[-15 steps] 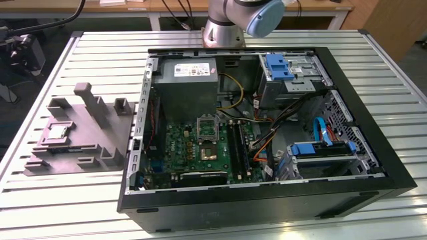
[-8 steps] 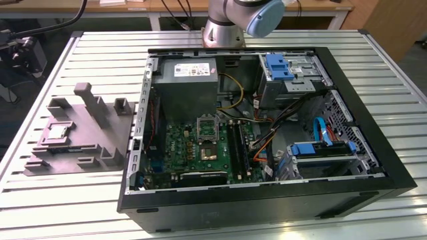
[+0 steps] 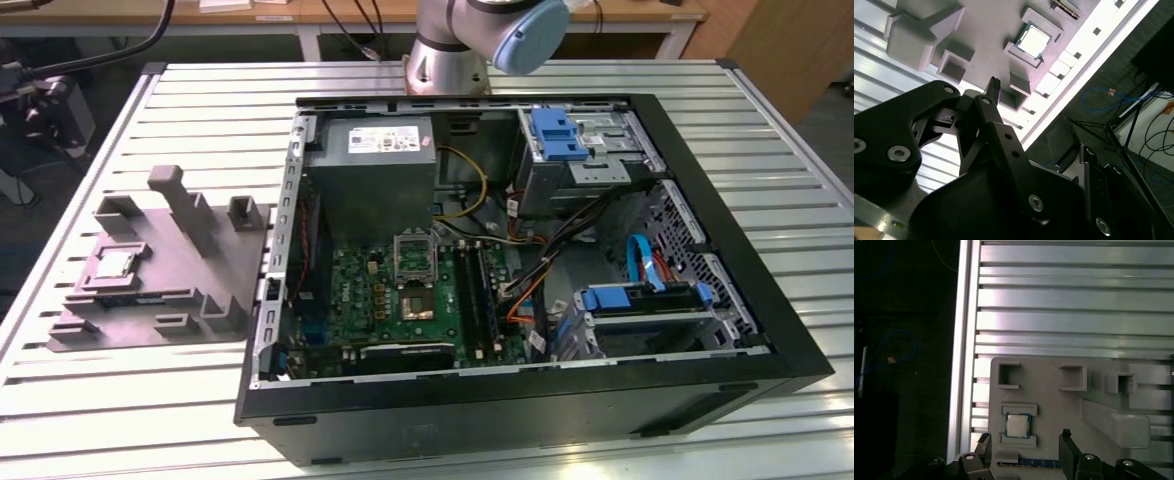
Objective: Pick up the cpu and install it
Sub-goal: 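Pick up the cpu and move it towards the insertion slot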
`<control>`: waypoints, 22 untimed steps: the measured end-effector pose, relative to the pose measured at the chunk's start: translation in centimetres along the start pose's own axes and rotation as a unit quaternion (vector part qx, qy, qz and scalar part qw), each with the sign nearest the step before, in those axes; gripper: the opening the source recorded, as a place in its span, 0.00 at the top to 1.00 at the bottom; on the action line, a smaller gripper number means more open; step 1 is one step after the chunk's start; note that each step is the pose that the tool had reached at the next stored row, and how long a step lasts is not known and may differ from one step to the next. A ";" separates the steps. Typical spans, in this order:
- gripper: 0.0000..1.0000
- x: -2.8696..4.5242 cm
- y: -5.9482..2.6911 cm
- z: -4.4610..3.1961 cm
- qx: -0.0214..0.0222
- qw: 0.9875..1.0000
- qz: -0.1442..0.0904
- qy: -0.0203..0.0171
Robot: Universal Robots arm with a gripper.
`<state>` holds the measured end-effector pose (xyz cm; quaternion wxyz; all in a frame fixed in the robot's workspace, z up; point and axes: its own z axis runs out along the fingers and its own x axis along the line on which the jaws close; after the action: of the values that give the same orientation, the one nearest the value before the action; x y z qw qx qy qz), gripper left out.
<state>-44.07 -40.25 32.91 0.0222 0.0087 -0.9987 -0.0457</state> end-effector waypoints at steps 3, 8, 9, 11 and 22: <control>0.35 0.00 -0.01 0.02 0.000 1.000 0.000 0.000; 0.35 -0.01 -0.03 0.09 0.000 1.000 0.000 -0.002; 0.35 -0.01 -0.03 0.11 0.000 1.000 0.000 -0.003; 0.35 -0.01 -0.03 0.18 0.000 1.000 0.000 -0.005; 0.35 0.04 -0.11 0.89 0.000 1.000 0.000 -0.005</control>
<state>-44.15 -40.28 32.02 0.0173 0.0089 -0.9988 -0.0453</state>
